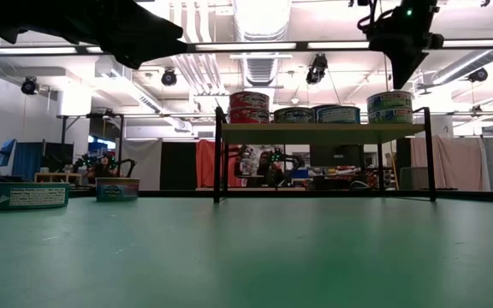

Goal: Stack canned seafood by type on shelf
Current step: Stack the green tuna can on top of the other green tuna can on the shelf

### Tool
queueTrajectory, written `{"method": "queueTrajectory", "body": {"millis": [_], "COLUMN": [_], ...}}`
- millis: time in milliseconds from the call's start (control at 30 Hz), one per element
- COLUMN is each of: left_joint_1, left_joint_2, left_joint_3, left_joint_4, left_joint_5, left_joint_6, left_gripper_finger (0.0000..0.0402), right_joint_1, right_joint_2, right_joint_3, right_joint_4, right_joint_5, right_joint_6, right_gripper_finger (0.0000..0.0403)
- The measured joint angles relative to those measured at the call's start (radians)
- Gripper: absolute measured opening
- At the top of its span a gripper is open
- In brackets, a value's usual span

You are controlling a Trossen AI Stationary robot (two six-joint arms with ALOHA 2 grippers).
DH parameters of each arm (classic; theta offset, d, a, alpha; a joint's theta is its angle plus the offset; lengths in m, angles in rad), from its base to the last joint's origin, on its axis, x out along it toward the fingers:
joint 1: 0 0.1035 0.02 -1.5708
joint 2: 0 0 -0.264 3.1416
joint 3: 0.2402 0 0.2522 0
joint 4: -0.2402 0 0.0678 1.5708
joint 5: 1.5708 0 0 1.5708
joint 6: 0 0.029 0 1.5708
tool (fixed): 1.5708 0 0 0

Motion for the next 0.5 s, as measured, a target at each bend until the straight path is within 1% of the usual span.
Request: {"method": "queueTrajectory", "body": {"millis": [233,333,500], "left_joint_1": [0.0,0.0,0.0], "left_joint_2": [0.0,0.0,0.0], "left_joint_3": [0.0,0.0,0.0], "left_joint_4": [0.0,0.0,0.0], "left_joint_5": [0.0,0.0,0.0], "left_joint_6": [0.0,0.0,-0.015], "left_gripper_finger": [0.0231,0.0231,0.0231], "right_joint_1": [0.011,0.064,0.21], "right_joint_2": [-0.036,-0.082,-0.176], "right_joint_3": [0.037,0.03,-0.044], "right_joint_4": [-0.035,0.004,0.171], "right_joint_5": [-0.003,-0.001,0.013], "right_joint_6": [0.039,0.043,0.056], "right_gripper_finger": [0.0009,0.0009,0.0009]}}
